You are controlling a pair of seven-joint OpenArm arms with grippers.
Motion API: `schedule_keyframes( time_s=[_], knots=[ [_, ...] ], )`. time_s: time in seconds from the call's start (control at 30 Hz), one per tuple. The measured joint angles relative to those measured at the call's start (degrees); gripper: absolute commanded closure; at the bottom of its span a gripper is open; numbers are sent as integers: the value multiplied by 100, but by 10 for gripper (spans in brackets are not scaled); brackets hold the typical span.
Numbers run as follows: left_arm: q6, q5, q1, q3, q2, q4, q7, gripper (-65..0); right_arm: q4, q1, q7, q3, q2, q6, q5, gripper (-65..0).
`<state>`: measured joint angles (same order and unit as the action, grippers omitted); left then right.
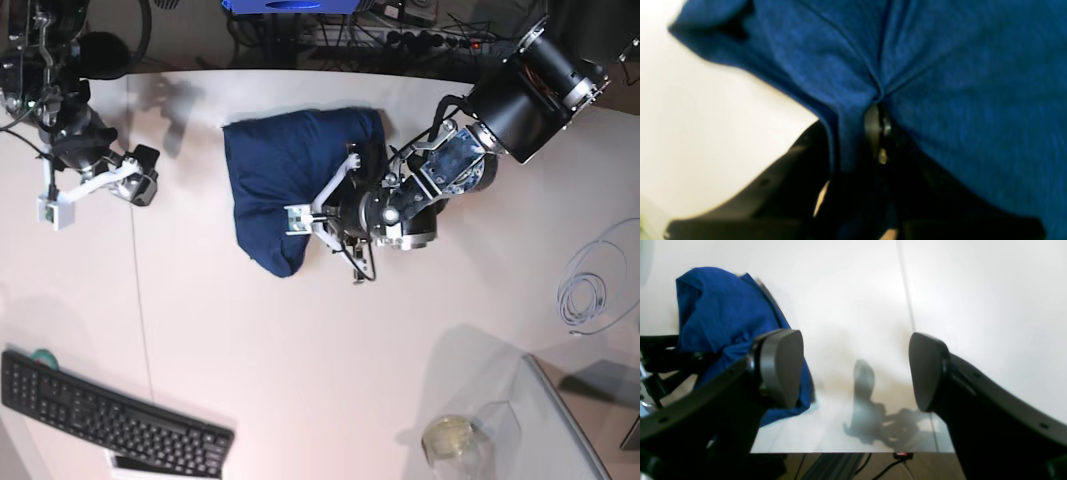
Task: Layout the t-shirt on the table in an organized manner, then fold the t-shirt properly
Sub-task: 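Drag the folded shirt with the left gripper to square it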
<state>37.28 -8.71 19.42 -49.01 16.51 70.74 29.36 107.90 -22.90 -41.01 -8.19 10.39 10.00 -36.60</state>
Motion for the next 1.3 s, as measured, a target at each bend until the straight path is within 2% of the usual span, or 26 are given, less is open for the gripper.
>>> schedule_keyframes(
  time_s=[0.03, 0.07, 0.23, 0.53, 0.73, 0.77, 0.93, 1.03, 1.13, 1.3],
  knots=[
    [179, -168, 33, 22, -120, -50, 4, 0, 0, -4, -11, -11, 0, 0, -7, -461],
    [221, -232, 76, 17, -234, -103, 28, 0, 0, 0, -9, -17, -9, 0, -2, -461],
    [223, -363, 87, 4, -605, -308, 2, 0, 0, -50, 7, -24, -13, 0, -20, -461],
    [223, -437, 131, -63, -658, -299, 2, 0, 0, -50, -9, -24, -15, 0, -24, -461],
    [245, -439, 468, -649, -636, -337, 48, 0, 0, -50, -9, -24, -13, 0, -22, -461],
    [247, -437, 466, -662, -636, -337, 46, -16, 0, -50, -9, -24, -13, 0, -24, -461],
    [240, -459, 494, -682, -636, -310, 48, -326, 0, -68, 4, -24, 15, 0, -24, -461],
    [243, -428, 597, -682, -651, -308, 72, -481, 0, -129, -11, -24, 15, 0, -2, -461],
    [243, -433, 629, -658, -645, -286, 72, -555, 0, -122, -9, -24, 17, 0, -7, -461],
    [310, -437, 748, -669, -586, 33, 114, -558, 0, -127, -11, -22, 17, 0, -4, -461]
  ],
)
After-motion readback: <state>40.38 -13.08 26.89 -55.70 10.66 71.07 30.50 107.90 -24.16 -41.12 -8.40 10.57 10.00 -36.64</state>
